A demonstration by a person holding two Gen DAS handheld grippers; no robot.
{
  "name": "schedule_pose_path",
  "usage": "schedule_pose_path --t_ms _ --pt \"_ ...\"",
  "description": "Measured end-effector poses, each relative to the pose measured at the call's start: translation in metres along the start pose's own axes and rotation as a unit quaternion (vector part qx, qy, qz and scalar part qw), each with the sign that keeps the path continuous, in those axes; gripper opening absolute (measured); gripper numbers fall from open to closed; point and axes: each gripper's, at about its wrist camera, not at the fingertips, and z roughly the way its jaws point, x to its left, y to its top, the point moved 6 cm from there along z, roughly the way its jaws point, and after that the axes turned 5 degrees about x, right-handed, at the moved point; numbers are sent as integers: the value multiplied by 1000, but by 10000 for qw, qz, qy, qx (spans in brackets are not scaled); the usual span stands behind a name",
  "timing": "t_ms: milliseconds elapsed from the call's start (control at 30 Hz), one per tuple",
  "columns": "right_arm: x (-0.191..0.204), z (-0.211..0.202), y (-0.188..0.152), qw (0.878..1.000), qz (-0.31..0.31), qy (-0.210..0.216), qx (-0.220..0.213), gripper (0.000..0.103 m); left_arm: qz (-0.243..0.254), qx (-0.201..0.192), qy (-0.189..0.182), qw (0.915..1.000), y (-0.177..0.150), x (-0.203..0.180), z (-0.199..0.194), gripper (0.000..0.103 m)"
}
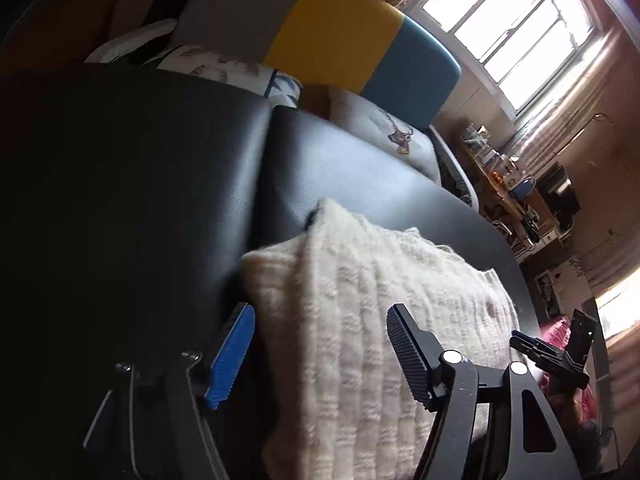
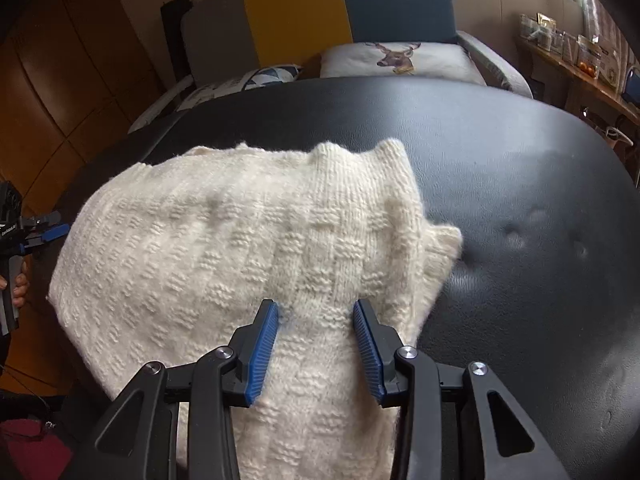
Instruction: Fold clothes
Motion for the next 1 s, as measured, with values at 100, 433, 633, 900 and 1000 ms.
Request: schedule_pose_path --t_ms 100,433,633,900,1000 --pt "-2 3 -3 10000 -16 58 -47 41 -371 132 -230 9990 -7 14 -1 75" --pt "0 5 -6 9997 123 -62 -213 42 -432 275 -262 9983 0 22 35 77" --pt "3 8 -3 9997 78 -220 -108 43 -263 253 -685 9970 1 12 53 75" --pt "12 12 -7 9994 46 -332 -15 44 -309 394 -880 9949 4 5 57 20" --pt "16 14 -5 9988 -241 -351 254 44 -396 377 -861 9948 7 3 51 18"
